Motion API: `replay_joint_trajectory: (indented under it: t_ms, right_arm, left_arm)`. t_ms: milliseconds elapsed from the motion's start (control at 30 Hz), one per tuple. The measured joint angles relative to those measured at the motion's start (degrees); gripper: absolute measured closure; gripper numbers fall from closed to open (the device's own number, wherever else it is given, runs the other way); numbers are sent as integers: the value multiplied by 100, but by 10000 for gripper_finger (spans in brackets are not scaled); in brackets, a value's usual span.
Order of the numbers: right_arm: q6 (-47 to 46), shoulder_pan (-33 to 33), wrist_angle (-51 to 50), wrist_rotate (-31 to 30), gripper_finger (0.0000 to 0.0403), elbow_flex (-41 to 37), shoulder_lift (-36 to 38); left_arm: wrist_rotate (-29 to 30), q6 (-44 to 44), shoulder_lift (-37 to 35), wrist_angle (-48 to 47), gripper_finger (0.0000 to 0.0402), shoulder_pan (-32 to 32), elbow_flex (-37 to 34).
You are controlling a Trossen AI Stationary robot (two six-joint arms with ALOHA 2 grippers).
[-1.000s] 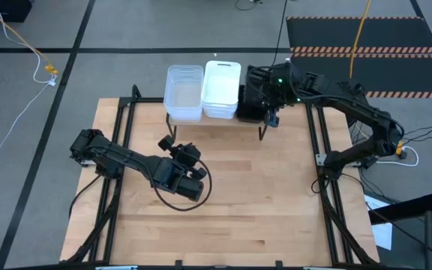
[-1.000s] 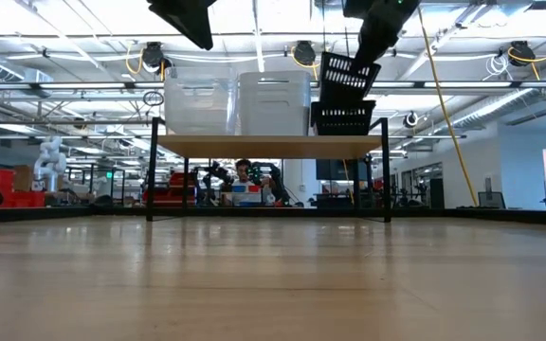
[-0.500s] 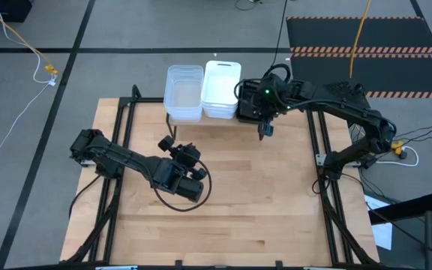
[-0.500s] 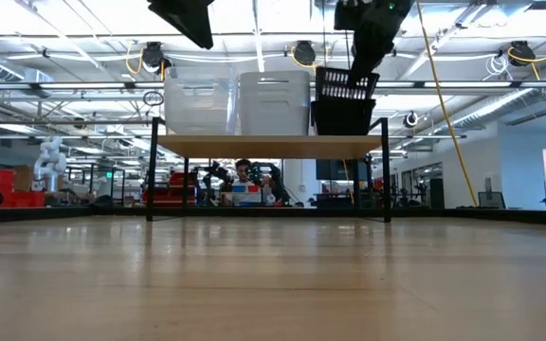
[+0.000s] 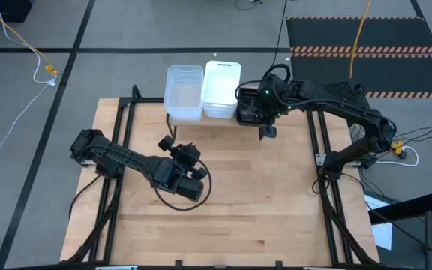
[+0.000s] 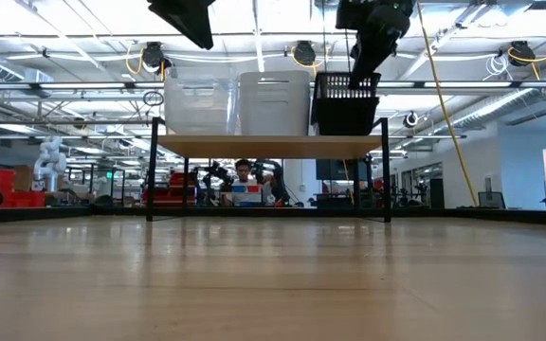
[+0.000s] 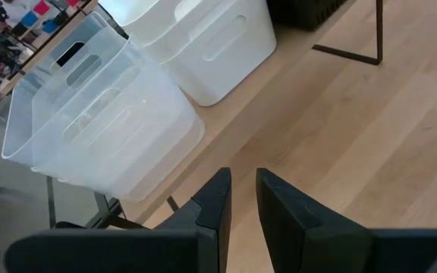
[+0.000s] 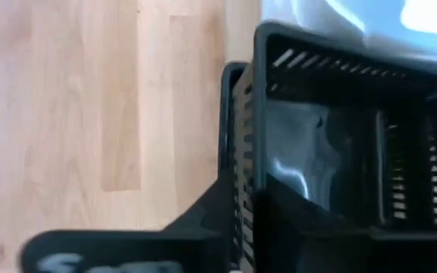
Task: Stack baskets on shelf by color
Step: Stack the black bin on the black bins on the shelf, then return to Home Position
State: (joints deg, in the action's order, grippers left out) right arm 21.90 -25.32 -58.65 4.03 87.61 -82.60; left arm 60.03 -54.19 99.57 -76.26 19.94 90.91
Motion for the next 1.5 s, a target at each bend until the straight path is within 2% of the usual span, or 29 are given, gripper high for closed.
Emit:
replay_joint_trajectory:
  t_ms: [233,367,533,733,800,900,967,1233,1400,1500]
  right_arm:
    - [-153,77,91,40,283,0,4]
    - [-613,95,220,-401,265,0,17]
    - [-585,342,181,-399,276,2,263]
    - [-481,812,251,-407,309,-141,529]
    - [-516,861,471,-710,320,-371,525]
    - [-513,883,845,-1484,335,-774,504]
    - [-378,881,1184,-1616,342,-1012,518]
    - [-149,890,1429,-1329,355,-1286,669]
    - [-411,1064,1466,-1286,355,-1287,1375]
    - [-829,1357,1566,-788,355,-1506,2038]
  left_arm:
    - [0,-2,0,-1,334,0,0]
    - [-2,-37,0,0,334,0,0]
    - [-2,-37,0,-1,334,0,0]
    - [-4,-37,0,6,334,-4,0]
    - [-4,-57,0,12,334,-4,0]
    - [-4,-82,0,23,334,6,0]
    - [-10,-103,0,23,334,13,0]
    - [-13,-37,0,21,334,-2,0]
    - [98,-53,0,73,334,-4,-106]
    - [428,-149,2,310,334,36,-355]
